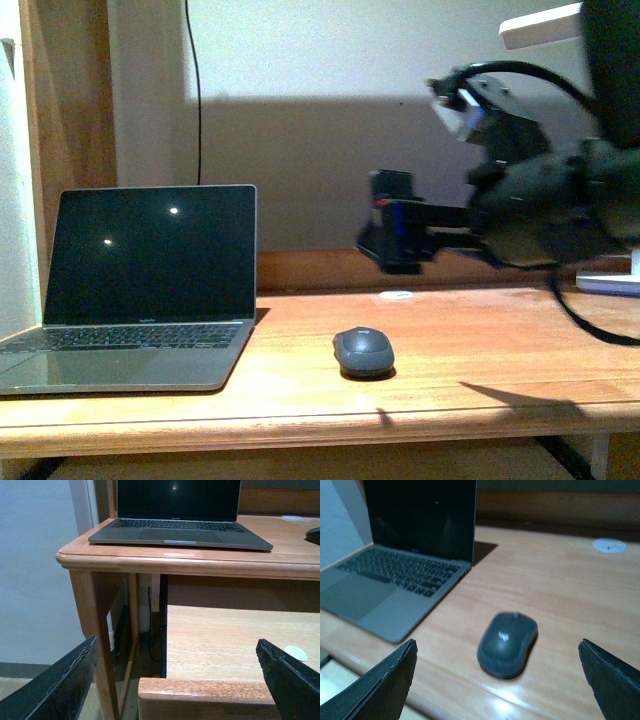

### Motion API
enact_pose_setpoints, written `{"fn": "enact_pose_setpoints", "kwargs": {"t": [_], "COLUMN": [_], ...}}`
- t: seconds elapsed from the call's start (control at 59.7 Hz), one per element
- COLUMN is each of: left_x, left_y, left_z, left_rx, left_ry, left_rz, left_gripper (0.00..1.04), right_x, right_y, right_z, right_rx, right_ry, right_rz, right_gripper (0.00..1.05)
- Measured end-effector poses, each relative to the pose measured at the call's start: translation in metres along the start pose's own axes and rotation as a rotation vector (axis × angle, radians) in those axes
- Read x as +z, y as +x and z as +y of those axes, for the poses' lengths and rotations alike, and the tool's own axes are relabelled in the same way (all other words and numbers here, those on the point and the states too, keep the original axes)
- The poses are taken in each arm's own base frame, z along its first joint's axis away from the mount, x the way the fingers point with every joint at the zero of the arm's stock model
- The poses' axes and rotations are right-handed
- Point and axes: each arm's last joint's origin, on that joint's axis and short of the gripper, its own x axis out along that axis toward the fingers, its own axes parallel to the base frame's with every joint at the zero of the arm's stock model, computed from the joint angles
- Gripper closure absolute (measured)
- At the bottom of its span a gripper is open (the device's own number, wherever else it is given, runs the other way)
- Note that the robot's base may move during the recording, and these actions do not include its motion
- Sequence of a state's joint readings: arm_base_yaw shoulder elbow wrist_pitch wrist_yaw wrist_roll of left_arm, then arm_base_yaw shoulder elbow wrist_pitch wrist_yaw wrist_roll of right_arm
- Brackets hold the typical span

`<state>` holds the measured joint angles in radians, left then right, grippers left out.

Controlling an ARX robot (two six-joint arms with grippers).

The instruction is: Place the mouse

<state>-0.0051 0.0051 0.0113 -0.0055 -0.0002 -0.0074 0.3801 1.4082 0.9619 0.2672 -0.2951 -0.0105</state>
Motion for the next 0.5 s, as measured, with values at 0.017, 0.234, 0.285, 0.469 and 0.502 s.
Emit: {"fn": "enact_pose_setpoints", "kwargs": {"t": [0.017,0.234,0.285,0.469,0.502], "left_x": [0.000,0.000,0.000,0.000,0.000], "left_y": [0.000,0.000,0.000,0.000,0.000], "left_z": [0.000,0.000,0.000,0.000,0.000], "left_rx": [0.000,0.000,0.000,0.000,0.000], "left_ry": [0.000,0.000,0.000,0.000,0.000], "left_rz": [0.000,0.000,0.000,0.000,0.000], "left_gripper": [0.08,0.08,0.08,0.08,0.08], "right_x": [-0.006,-0.063,-0.070,-0.096,-0.102], "right_y": [-0.006,-0.060,-0.069,-0.101,-0.107], "right_z": [-0.003,-0.021,-0.024,-0.034,-0.035], "right_rx": [0.009,0.107,0.120,0.168,0.181], "right_ry": [-0.002,-0.018,-0.016,0.013,0.015], "right_rz": [0.013,0.093,0.097,0.119,0.130], "right_gripper": [0.07,0.07,0.07,0.07,0.07]}}
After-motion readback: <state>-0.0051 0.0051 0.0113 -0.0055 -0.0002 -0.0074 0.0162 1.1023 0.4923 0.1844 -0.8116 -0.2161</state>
